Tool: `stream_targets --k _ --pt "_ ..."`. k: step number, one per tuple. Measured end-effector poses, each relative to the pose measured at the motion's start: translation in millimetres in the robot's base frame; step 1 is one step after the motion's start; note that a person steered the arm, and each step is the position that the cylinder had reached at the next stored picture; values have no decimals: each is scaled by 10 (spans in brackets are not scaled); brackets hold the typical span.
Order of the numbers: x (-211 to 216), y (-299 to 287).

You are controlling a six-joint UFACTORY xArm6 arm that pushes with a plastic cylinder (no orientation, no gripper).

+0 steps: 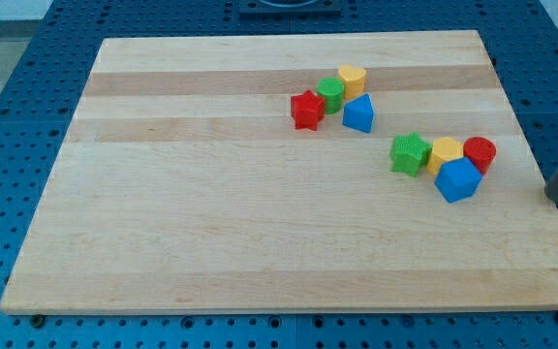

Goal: Separate the group of blocks

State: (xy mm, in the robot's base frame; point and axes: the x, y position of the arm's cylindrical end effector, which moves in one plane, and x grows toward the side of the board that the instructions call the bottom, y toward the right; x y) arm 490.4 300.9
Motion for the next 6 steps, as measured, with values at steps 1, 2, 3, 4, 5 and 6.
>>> stream_targets --k 1,2,3,4,5,6 --pt "-219 -189" --pt "-337 -450" --pt "-408 -744" --pt "-408 -1098" --pt "-409 -1483" --pt "-409 -1871"
